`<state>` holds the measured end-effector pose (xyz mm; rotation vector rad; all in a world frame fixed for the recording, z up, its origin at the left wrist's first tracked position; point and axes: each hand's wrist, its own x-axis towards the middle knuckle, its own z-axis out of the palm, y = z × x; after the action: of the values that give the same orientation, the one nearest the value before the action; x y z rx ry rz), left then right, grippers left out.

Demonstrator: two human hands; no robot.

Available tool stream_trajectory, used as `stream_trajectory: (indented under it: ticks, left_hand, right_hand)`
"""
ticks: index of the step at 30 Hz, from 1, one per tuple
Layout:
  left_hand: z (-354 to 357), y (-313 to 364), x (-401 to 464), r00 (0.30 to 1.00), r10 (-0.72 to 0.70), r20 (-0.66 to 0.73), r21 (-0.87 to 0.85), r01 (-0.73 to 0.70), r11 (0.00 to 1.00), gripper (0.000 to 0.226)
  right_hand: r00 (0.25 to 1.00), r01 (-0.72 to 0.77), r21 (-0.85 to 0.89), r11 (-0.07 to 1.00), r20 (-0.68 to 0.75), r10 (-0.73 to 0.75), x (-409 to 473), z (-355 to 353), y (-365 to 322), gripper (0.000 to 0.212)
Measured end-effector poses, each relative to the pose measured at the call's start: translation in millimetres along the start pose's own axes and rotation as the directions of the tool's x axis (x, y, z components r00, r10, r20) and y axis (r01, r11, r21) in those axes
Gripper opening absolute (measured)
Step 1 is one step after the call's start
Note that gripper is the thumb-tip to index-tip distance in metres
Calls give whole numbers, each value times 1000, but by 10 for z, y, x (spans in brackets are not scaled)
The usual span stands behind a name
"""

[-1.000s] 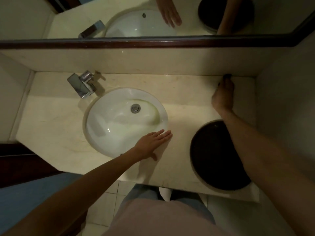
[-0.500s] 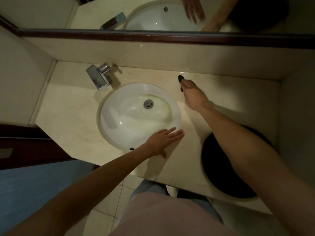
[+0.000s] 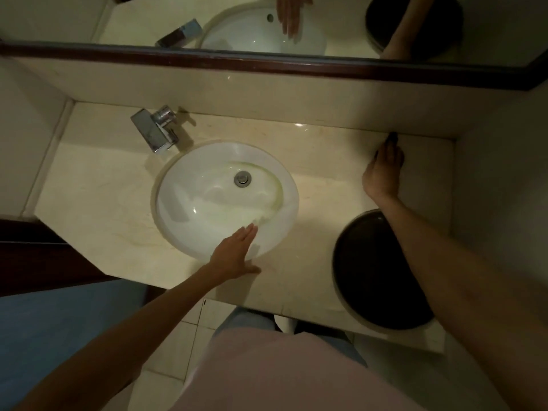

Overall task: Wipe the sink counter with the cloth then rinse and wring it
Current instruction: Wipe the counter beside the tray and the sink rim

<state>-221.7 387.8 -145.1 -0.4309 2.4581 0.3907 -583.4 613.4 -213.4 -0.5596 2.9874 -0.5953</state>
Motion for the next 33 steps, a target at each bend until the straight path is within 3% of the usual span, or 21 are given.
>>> stream_trajectory:
  ticks: [7,11,14,18,20,22,24,27,31,33]
  left_hand:
    - [134,-113,-78,997,-69,-28,-118,65,991,113]
    - [181,-168,-35,998,-29,-60,-116,22,993,114]
    - [210,-203,-13,998,-21,-66,-101,14,995,115]
    - [200,-199,5,999,3,-44,-83,-6,997,112]
    - [152,-184,26,1000,24,-5,-22,-24,999,110]
    - [103,-201,66,999,30,33,34,-31,999,113]
    - [19,-252,113,997,53,53,58,-56,997,118]
    - [-162,-444,163,998,51,24,2,-51,999,116]
    - [-436,-971,290,976,-168,-140,11,171,985,109]
    - [-504,-1247,352,917,-344,-204,52,361,931,107]
  right_hand:
    - [965,248,140,959,52,-257,149,493,-1183,66]
    - [886,432,115,894,133,-445,314,810,-1699,61]
    - [808,516,216,829,200,-555,253,910,-2024,65]
    - [748,580,235,780,223,-625,8,834,-1951,60]
    - [805,534,162,830,203,-557,-98,699,-1746,68]
    - [888,441,62,895,110,-446,-152,548,-1496,63]
    - [956,294,-13,956,-1,-294,-195,369,-1190,51]
    - [999,40,10,999,-27,-40,-209,199,-748,53]
    - [947,-308,55,950,-83,312,-92,156,-705,47]
    - [945,-304,48,952,-112,307,20,199,-919,45]
